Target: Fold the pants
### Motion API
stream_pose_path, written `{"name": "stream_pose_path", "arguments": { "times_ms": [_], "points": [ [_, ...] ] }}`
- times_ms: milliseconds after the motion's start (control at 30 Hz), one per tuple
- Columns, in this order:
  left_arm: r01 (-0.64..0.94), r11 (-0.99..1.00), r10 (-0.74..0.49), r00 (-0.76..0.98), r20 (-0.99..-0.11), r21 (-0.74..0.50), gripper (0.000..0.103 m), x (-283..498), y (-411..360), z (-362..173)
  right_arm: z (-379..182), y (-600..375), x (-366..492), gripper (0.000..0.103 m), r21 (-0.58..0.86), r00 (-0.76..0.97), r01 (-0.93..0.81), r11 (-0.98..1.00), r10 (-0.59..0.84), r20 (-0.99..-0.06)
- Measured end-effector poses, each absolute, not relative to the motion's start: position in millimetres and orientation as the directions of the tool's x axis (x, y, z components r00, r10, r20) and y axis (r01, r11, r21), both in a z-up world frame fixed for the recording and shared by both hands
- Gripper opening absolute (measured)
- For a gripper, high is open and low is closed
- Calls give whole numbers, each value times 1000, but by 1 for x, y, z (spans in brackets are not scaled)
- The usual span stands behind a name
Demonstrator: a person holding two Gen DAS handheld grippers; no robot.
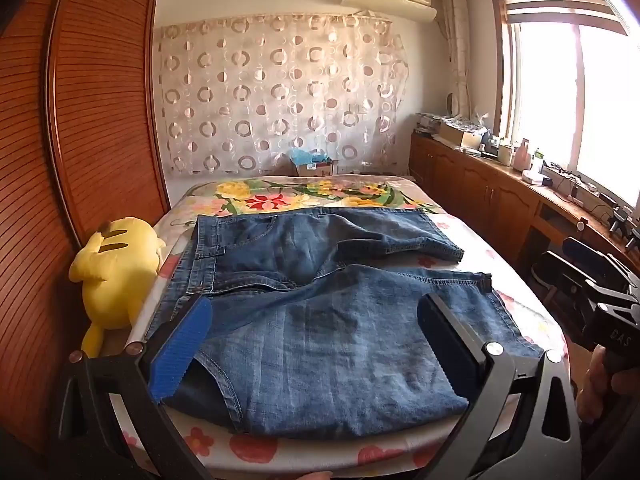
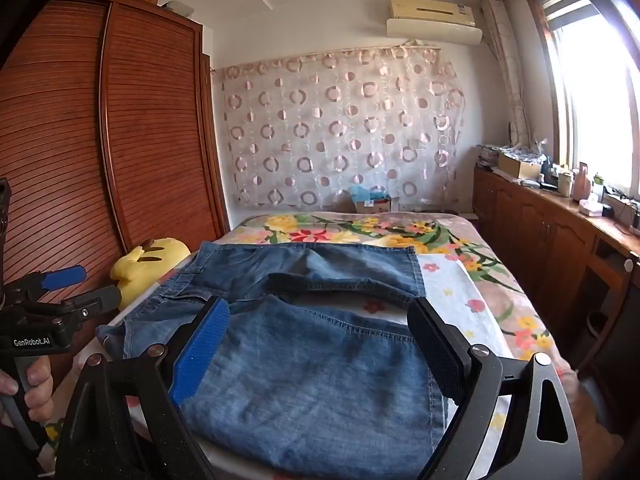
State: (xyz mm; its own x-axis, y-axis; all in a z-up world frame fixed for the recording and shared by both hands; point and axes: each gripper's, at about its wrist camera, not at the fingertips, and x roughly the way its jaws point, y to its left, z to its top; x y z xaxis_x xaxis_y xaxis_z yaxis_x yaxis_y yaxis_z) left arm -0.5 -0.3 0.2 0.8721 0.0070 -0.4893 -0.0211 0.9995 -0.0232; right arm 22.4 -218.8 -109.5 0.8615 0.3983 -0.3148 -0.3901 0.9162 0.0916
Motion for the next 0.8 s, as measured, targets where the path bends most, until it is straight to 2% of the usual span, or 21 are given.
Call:
{"name": "stream_pose_path", "arguments": {
  "times_ms": [800],
  "points": [
    [-20, 1000, 8, 872, -490, -19, 103, -1, 0, 0, -106, -224, 21, 92, 86, 862, -390, 917, 396, -316]
  ]
}}
